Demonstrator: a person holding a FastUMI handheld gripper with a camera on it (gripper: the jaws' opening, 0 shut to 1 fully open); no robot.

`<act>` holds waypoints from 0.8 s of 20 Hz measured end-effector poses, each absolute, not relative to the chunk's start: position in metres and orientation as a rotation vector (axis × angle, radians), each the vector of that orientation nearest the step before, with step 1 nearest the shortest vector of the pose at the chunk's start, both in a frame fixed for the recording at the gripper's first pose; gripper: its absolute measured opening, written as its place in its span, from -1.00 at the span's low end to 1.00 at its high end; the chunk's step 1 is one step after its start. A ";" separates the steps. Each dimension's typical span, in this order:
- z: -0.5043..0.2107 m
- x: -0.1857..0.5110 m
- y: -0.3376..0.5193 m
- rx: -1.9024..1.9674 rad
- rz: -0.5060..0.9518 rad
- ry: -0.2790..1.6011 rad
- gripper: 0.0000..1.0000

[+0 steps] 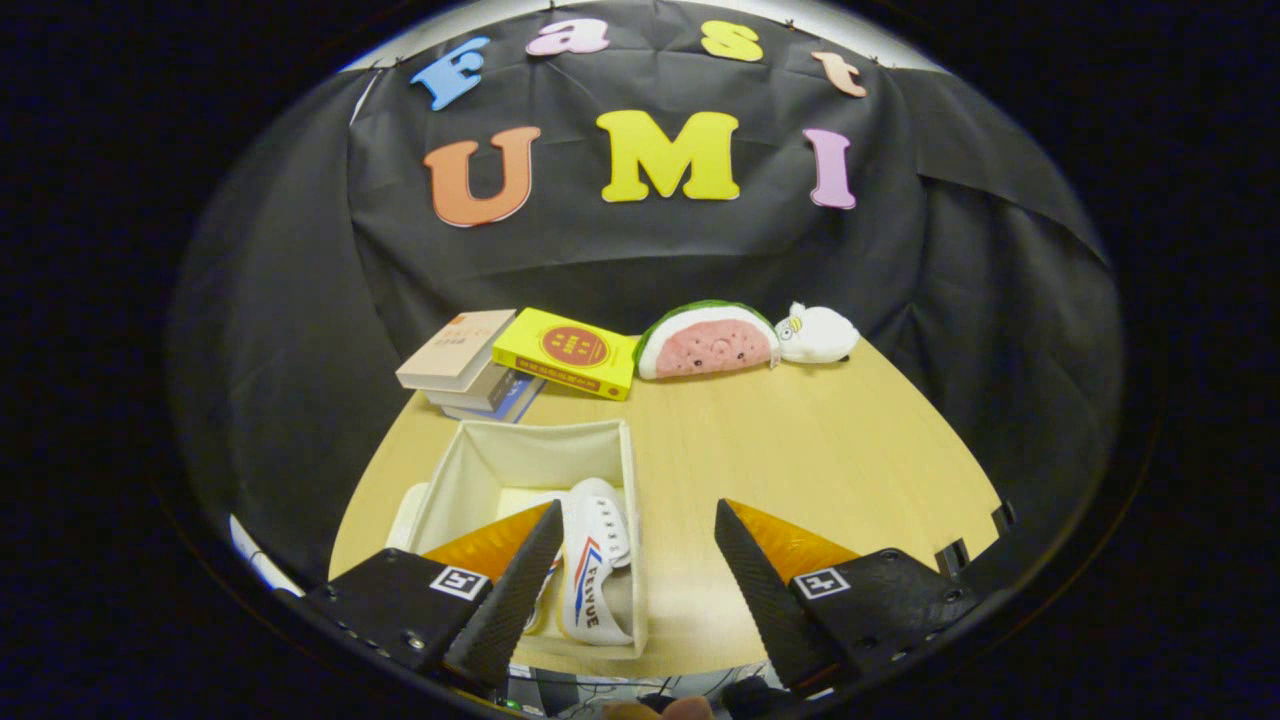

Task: Open the storage box then place both shoes into the box .Put the left shoe in first, then the right shoe, with the right side of both shoes facing outward in a uniform manner.

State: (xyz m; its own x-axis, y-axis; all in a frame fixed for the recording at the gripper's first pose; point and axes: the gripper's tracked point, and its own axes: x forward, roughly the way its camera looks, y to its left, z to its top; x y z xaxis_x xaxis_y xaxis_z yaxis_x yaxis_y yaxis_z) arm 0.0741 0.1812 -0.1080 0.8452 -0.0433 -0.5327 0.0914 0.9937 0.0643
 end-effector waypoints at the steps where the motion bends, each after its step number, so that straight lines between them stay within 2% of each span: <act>1: -0.100 0.070 0.171 0.100 -0.074 0.545 0.89; 11: 0.006 0.030 0.095 0.067 -0.066 0.245 0.89; 16: 0.037 0.008 0.078 0.081 -0.052 0.163 0.89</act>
